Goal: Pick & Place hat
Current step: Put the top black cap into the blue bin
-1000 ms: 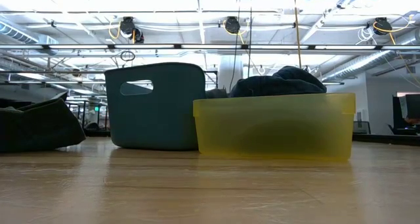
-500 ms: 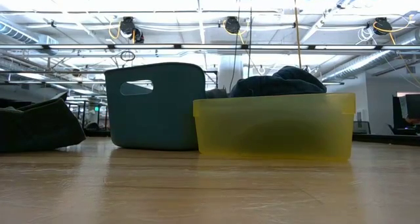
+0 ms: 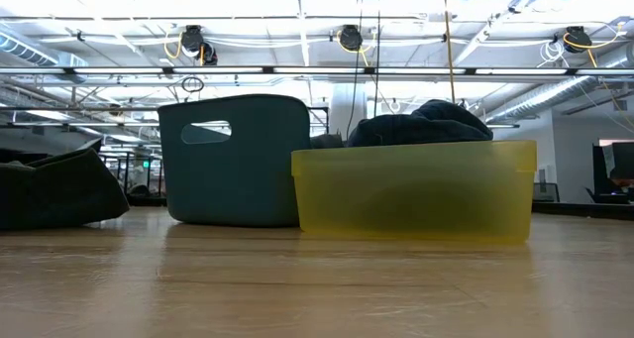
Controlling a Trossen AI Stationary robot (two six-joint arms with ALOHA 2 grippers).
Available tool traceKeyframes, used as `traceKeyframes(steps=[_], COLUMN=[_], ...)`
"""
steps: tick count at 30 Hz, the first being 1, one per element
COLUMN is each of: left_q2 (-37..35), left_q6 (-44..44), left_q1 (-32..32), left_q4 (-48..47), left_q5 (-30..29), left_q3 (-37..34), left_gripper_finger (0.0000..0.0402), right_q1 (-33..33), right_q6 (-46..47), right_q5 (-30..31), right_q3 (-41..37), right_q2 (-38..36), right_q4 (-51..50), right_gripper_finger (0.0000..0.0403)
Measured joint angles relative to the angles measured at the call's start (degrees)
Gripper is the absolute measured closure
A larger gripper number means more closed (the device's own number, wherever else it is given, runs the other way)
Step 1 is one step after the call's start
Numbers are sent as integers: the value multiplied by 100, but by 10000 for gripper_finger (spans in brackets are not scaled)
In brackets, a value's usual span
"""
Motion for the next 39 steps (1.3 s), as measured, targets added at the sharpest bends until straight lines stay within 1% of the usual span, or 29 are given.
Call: traceKeyframes(steps=[4,7,10,13,16,20,22,25,27,29,30,32,34,35,39], left_q2=[-7,0,-2,-2,-2,-2,-4,-2,-2,11,26,100,205,277,583], left_q6=[-18,-110,-152,-235,-250,44,385,1189,1725,2133,2306,2521,2676,2763,3210], left_q1=[-1,0,0,22,97,203,249,262,280,307,331,350,352,348,352], left_q4=[-213,-297,-408,-461,-463,-595,-661,-731,-759,-775,-783,-863,-874,-921,-1189], left_q5=[13,11,9,-31,-33,-60,-160,-464,-718,-924,-1023,-1276,-1669,-1769,-1881], left_q3=[67,67,67,67,67,67,67,67,67,67,67,67,69,69,69], left_gripper_finger=[371,371,371,371,371,371,371,371,371,371,371,371,371,371,371], right_q1=[-192,-352,-543,-777,-1041,-1292,-1374,-1424,-1426,-1423,-1422,-1420,-1424,-1424,-1420], right_q6=[9,117,260,175,-139,-616,-874,-1349,-1596,-1744,-1780,-1772,-1776,-1787,-1785], right_q5=[-432,-784,-1020,-1009,-973,-805,-660,-228,99,336,453,661,694,718,972], right_q3=[0,0,0,1,-2,-70,-75,-203,-228,-289,-277,-287,-289,-288,-289], right_q2=[0,0,-20,-94,-265,-625,-782,-1147,-1367,-1560,-1652,-1826,-1965,-2051,-2362], right_q4=[-102,-334,-661,-1187,-1861,-2044,-1681,-1682,-1390,-1483,-1323,-1331,-1037,-990,-482], right_gripper_finger=[185,142,109,89,80,79,79,78,78,78,78,78,78,78,78])
